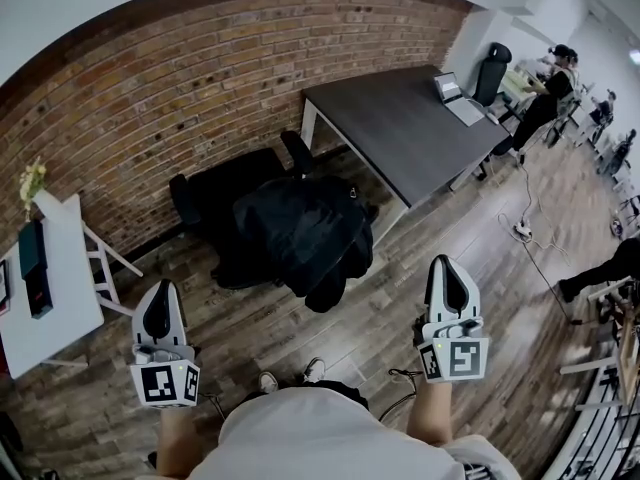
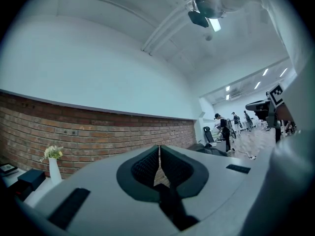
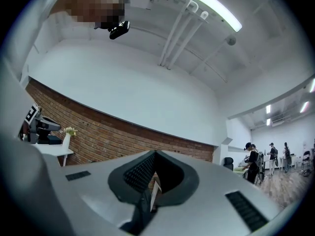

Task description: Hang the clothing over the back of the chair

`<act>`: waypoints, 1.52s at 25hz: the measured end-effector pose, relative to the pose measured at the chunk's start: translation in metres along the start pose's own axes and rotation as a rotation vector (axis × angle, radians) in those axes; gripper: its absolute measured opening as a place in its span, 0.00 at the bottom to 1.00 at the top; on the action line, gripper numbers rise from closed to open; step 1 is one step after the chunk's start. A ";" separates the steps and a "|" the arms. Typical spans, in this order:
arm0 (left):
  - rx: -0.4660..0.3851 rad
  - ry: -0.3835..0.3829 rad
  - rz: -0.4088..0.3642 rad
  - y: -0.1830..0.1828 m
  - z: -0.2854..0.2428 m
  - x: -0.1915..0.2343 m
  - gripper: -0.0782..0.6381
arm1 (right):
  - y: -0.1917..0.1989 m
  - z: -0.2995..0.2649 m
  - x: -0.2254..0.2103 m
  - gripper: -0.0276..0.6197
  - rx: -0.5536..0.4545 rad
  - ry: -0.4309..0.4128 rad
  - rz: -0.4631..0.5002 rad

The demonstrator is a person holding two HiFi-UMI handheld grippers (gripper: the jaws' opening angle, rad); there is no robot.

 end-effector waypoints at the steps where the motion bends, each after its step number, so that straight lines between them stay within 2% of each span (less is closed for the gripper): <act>1: 0.000 0.001 0.003 0.000 0.000 -0.001 0.15 | 0.000 -0.001 0.001 0.07 0.002 -0.006 0.003; 8: 0.021 -0.019 0.005 0.007 0.012 0.002 0.15 | 0.002 -0.009 0.007 0.07 0.005 -0.030 0.006; 19: 0.037 -0.047 0.014 0.008 0.034 0.023 0.15 | 0.002 -0.018 0.043 0.07 -0.011 -0.101 -0.016; 32: 0.033 0.009 0.019 0.017 0.040 0.034 0.15 | 0.008 0.001 0.068 0.07 0.040 -0.058 -0.010; 38: 0.033 0.019 0.020 0.017 0.041 0.038 0.15 | 0.006 0.002 0.078 0.07 0.050 -0.070 0.008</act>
Point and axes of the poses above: the fingertips, and each gripper's own axes: z backward along the fingers, x to its left, y out of its underside, the point moved 8 cm from there along z, backward along the fingers
